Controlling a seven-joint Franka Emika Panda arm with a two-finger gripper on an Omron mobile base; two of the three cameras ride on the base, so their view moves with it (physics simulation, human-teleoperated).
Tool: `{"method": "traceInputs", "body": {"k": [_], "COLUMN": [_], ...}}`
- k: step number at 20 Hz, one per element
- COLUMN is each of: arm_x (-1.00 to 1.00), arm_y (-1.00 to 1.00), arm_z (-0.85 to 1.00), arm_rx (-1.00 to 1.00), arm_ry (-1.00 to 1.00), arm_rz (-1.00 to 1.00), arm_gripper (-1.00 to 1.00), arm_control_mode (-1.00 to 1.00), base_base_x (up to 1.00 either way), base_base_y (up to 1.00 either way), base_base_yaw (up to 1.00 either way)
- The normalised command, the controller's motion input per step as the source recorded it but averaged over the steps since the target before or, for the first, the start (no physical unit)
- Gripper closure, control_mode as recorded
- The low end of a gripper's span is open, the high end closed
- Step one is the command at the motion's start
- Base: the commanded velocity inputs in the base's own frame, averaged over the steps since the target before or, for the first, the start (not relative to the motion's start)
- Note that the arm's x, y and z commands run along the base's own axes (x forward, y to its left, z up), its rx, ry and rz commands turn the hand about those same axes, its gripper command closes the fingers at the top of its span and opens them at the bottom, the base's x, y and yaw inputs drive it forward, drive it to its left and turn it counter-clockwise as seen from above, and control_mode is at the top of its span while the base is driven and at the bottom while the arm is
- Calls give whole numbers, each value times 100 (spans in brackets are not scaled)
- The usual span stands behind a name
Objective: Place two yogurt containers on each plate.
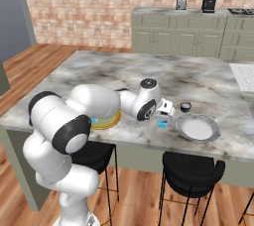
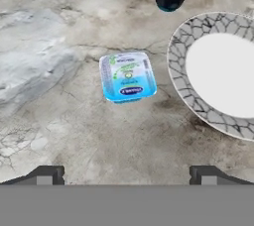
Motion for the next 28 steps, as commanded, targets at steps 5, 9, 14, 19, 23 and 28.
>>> {"method": "traceInputs", "body": {"k": [5, 9, 14, 19, 23, 28], "arm_x": [9, 0, 4, 15, 18, 25], "arm_y": [0, 0, -1, 0, -14, -14], "arm_z": [-7, -18, -14, -16, -11, -15], "arm_rx": [0, 0, 0, 0, 0, 0], "arm_ry": [0, 3, 0, 0, 0, 0], "arm_rz": [0, 0, 0, 0, 0, 0], "arm_gripper": [-100, -100, -100, -100, -100, -100], "arm_control_mode": [-100, -100, -100, -100, -100, -100], "base_base_x": [0, 0, 0, 0, 0, 0], "base_base_y": [0, 0, 0, 0, 0, 0], "base_base_yaw": [0, 0, 0, 0, 0, 0]}}
